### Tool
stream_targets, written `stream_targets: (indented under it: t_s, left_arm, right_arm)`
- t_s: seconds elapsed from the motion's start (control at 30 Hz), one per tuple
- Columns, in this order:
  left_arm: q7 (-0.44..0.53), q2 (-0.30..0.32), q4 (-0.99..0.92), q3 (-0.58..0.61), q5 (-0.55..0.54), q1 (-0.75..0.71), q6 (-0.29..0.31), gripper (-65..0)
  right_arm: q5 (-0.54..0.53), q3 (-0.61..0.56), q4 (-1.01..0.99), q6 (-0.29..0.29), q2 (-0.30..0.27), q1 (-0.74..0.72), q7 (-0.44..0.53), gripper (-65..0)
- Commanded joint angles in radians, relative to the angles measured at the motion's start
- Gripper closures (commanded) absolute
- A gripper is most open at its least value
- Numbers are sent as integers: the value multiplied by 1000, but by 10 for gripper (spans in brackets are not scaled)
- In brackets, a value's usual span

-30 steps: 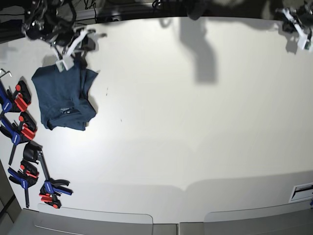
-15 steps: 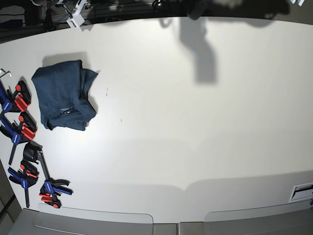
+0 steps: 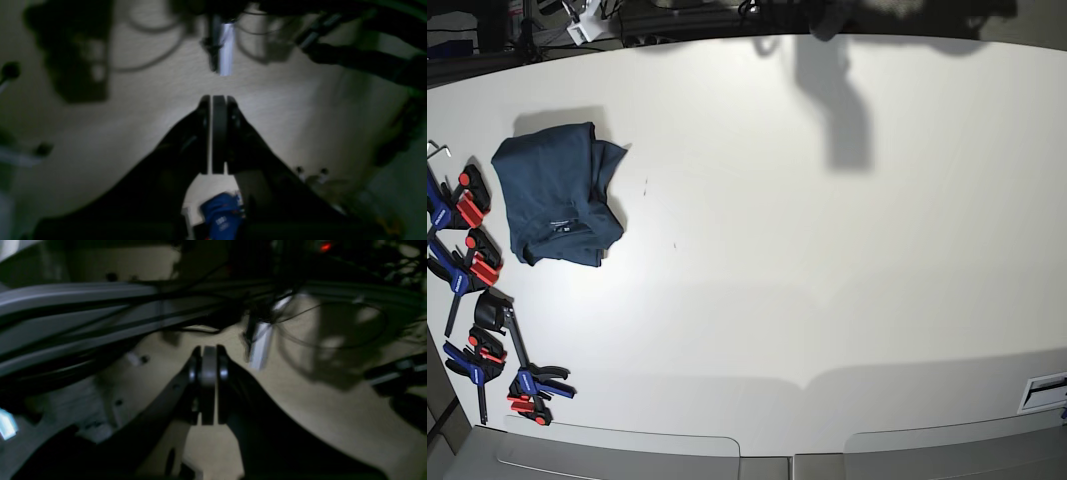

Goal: Fold the T-shirt properly

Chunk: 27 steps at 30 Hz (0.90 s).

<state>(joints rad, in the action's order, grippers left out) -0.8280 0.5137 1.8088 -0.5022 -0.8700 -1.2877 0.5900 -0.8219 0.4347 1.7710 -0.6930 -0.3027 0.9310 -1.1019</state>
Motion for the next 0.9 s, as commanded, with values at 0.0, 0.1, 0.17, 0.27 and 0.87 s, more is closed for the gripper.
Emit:
stream_targets:
  t_s: [0.0,0.1,0.17,0.27,0.87]
  left_arm:
    - [11,2,-38,33,9,-6,17,0]
    - [89,2,-208,170,57,79,33,0]
    - [159,-1,-333,262,75,152,33,0]
    - [281,-29,-514,378,158,274,33,0]
    - [964,-274,-1368,638,794,933,-269,0]
  right_arm:
    - [38,-19,-22,-5,-11,16,46,0]
    - [193,-119,-151,-5,-11,13,210,0]
    - [268,-196,-260,-5,-11,-7,296,0]
    - [391,-315,-452,-5,-11,-70,385,0]
    - [748,-736,-1533,381,34,-726,1062,0]
